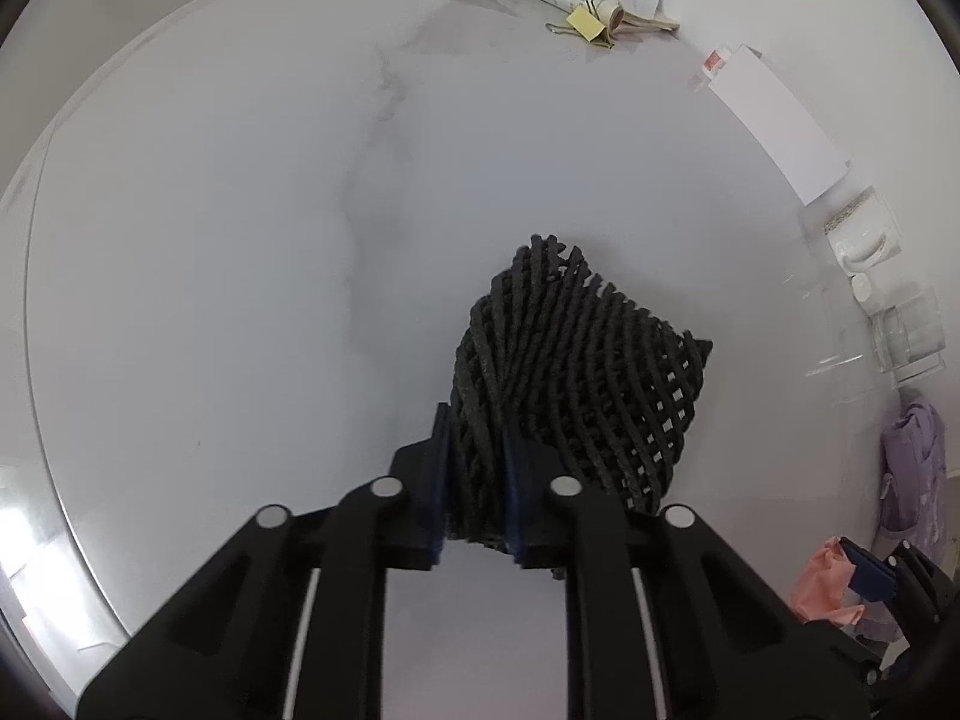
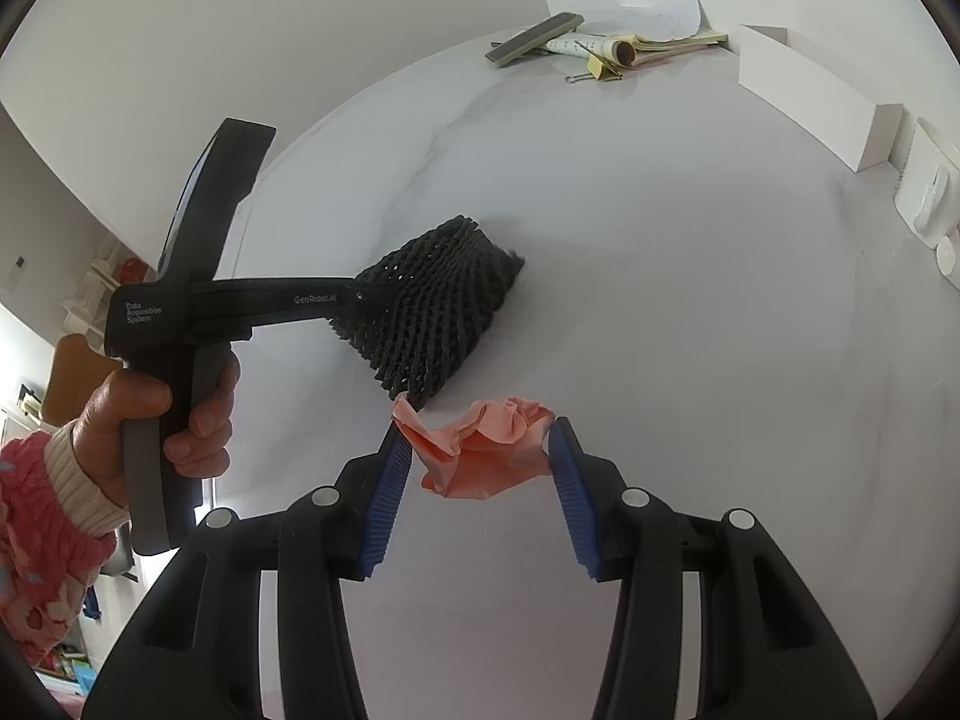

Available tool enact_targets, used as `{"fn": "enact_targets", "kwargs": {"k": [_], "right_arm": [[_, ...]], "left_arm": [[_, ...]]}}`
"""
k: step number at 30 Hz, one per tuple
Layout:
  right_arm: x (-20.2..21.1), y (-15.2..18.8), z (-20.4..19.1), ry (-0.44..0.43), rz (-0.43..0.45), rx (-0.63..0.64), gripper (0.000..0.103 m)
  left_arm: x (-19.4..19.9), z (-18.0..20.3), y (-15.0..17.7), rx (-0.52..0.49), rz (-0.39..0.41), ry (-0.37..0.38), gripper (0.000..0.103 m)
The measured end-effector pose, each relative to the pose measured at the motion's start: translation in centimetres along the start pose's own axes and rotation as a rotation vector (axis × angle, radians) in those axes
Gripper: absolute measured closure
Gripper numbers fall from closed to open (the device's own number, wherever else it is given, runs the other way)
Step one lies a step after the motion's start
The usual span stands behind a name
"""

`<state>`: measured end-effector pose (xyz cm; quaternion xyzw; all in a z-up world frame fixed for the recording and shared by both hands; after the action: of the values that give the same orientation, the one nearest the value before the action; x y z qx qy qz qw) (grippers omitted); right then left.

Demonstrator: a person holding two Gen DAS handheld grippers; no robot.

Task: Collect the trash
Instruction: 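Grasp the black mesh pad with the left gripper while right gripper holds pink tissue, then carry the black mesh pad to the wastebasket and open the left gripper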

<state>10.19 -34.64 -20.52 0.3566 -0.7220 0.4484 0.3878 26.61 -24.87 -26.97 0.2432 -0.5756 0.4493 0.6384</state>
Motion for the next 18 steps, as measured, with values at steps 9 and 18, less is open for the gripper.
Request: {"fn": "enact_targets", "kwargs": {"k": [9,18], "right_arm": [[1.4,0.1,-4.7,-0.018,0.018,0.079,0.055],[2.1,2.4,-17.8,-0.12,0.018,0.241,0.055]], "left_arm": [[8.4,-2.5,5.1,0.078,0.106,-0.005,0.089],[19.2,-11.1,17.4,0.201,0.2,-0.105,0.089]]}}
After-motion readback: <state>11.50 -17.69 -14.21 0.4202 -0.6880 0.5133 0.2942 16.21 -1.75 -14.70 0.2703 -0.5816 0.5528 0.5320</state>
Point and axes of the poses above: each gripper's, at about its wrist camera, not at the fingertips, and x roughly against the way its jaws point, z to its right, y to its underside, the point moved 3 cm from there along -x, roughly the way its jaws point, and after that the axes turned 6 degrees about -z, right-handed, at the moved point
